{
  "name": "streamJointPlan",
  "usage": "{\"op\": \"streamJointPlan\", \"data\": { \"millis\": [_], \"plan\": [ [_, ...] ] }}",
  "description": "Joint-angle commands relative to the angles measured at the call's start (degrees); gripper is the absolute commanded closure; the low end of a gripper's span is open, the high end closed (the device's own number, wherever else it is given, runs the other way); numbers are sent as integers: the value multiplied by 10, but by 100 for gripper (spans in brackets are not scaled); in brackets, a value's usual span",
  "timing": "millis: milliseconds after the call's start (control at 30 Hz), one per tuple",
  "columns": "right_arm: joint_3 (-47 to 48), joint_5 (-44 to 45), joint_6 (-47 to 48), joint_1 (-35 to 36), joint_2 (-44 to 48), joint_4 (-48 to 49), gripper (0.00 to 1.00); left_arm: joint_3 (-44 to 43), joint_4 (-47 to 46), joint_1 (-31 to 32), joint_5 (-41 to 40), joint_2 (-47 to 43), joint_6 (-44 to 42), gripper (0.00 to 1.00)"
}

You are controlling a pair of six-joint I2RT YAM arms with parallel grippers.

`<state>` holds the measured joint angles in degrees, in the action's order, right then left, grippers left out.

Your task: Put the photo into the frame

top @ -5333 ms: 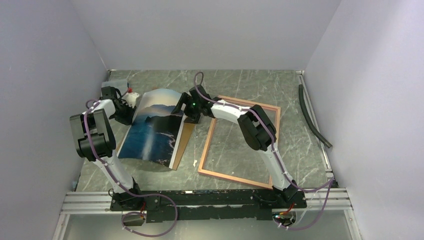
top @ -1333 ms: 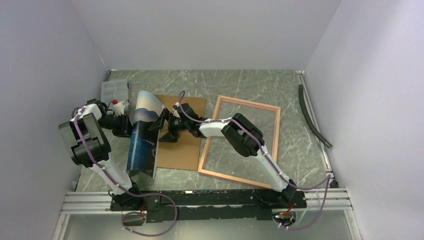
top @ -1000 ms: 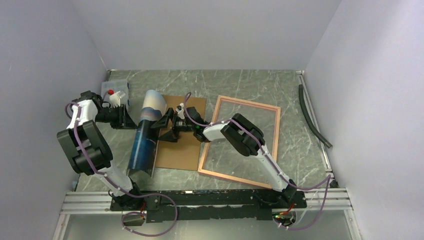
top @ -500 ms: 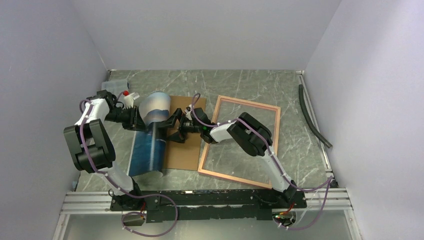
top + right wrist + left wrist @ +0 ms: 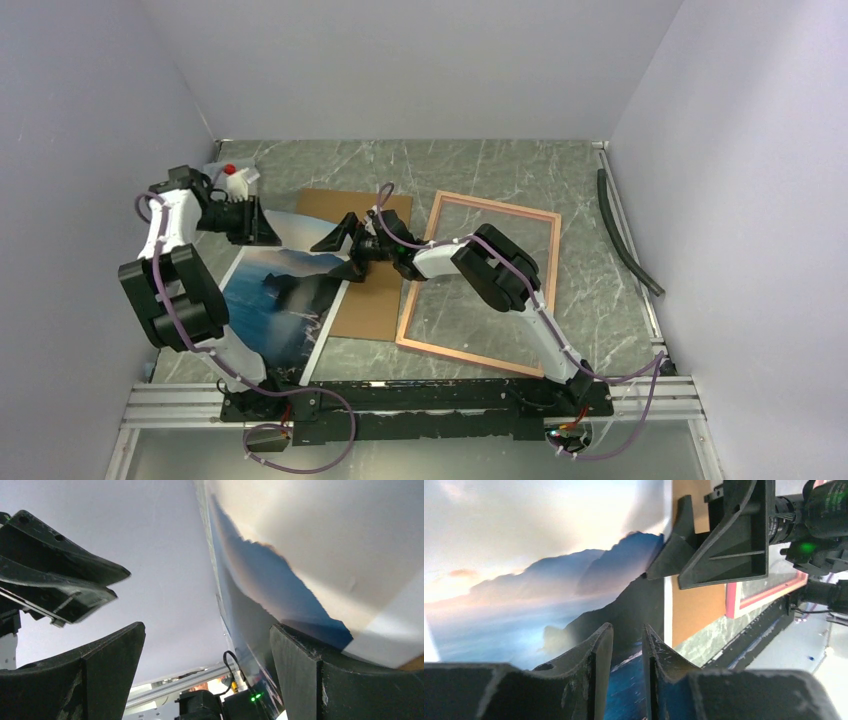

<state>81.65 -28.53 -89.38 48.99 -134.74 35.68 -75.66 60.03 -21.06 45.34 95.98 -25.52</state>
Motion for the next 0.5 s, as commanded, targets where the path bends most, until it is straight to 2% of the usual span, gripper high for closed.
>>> {"op": "streamJointPlan", "data": {
  "millis": [0,100,233,367,467],
  "plan": [
    [18,7,9,0,-10,-25,0,-57,65,-54,10,-9,-60,63],
    [22,5,15,0,-13,-34,0,-81,131,-90,-9,-10,-137,48],
    [29,-2,20,1,-23,-45,0,-63,230,-127,-66,-32,-313,35],
    [43,-29,29,-2,-22,-65,0,19,215,-156,-162,-82,-406,34],
    [84,-17,148,-4,26,-219,0,18,215,-188,-162,-79,-407,34]
  ]
}}
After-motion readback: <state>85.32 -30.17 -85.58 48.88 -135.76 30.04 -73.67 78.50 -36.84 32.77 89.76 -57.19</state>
